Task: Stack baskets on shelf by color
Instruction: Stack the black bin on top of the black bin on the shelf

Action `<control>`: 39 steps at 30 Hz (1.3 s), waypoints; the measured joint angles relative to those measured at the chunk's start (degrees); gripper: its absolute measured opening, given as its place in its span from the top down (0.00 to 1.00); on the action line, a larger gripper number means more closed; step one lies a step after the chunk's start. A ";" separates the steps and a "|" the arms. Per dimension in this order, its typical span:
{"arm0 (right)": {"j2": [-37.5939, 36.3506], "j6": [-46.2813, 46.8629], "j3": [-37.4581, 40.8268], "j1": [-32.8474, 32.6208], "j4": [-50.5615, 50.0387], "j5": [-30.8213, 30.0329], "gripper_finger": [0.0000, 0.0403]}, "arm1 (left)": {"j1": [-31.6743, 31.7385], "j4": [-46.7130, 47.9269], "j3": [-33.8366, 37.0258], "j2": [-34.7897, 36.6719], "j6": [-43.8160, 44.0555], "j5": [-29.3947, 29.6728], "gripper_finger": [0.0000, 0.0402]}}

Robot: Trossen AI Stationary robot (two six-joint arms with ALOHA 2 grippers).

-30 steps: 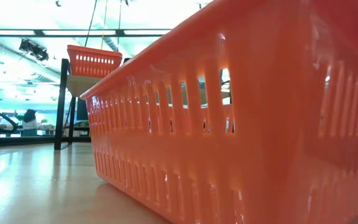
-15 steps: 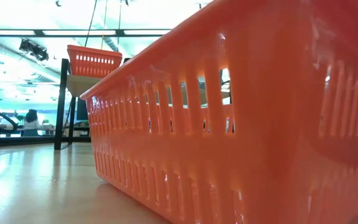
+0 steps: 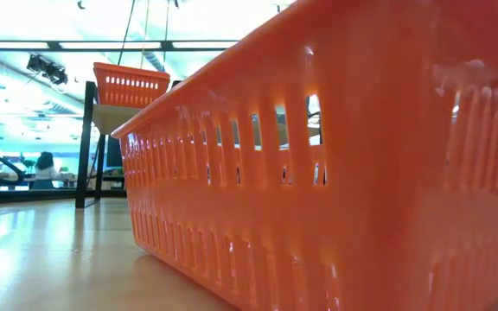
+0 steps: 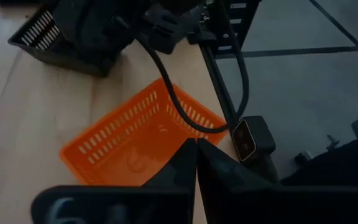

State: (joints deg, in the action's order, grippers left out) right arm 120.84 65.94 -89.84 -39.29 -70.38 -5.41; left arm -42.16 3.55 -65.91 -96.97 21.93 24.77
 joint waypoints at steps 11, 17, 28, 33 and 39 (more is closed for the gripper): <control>-1.55 -15.10 -16.05 0.00 -18.42 -5.38 0.98 | -1.67 0.52 -0.02 0.00 7.66 -0.62 0.95; -2.25 -31.61 -30.60 3.58 -19.45 -24.36 0.98 | -4.30 0.99 -0.09 -0.27 13.67 2.67 0.95; -2.38 -61.28 -40.24 16.63 -18.80 -28.07 0.98 | -9.02 1.25 -0.07 -0.92 17.94 10.62 0.96; -2.36 -73.09 -40.26 22.26 -16.90 -28.00 0.98 | -9.89 1.57 -0.04 -0.92 18.19 13.69 0.97; -2.34 -87.89 -40.26 28.34 -5.68 -27.98 0.98 | -10.26 1.68 -0.04 -0.92 20.77 19.30 0.96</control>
State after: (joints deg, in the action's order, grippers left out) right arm 118.50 -21.95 -130.10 -10.95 -76.06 -33.39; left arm -52.42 5.23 -65.95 -97.89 42.70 44.07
